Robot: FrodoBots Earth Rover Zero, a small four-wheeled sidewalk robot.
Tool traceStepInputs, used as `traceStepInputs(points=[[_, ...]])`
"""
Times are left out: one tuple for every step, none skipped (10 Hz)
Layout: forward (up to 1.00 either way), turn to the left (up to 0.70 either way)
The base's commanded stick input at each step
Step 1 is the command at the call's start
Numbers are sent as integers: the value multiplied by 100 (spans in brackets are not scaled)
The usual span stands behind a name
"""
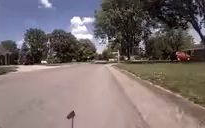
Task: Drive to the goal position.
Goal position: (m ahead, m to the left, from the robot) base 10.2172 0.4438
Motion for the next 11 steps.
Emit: traceStepInputs(points=[[100, -5], [100, -15], [100, -2], [100, 0], [100, 0], [100, 0], [100, 0], [100, 0], [100, 0], [100, 0], [100, 0]])
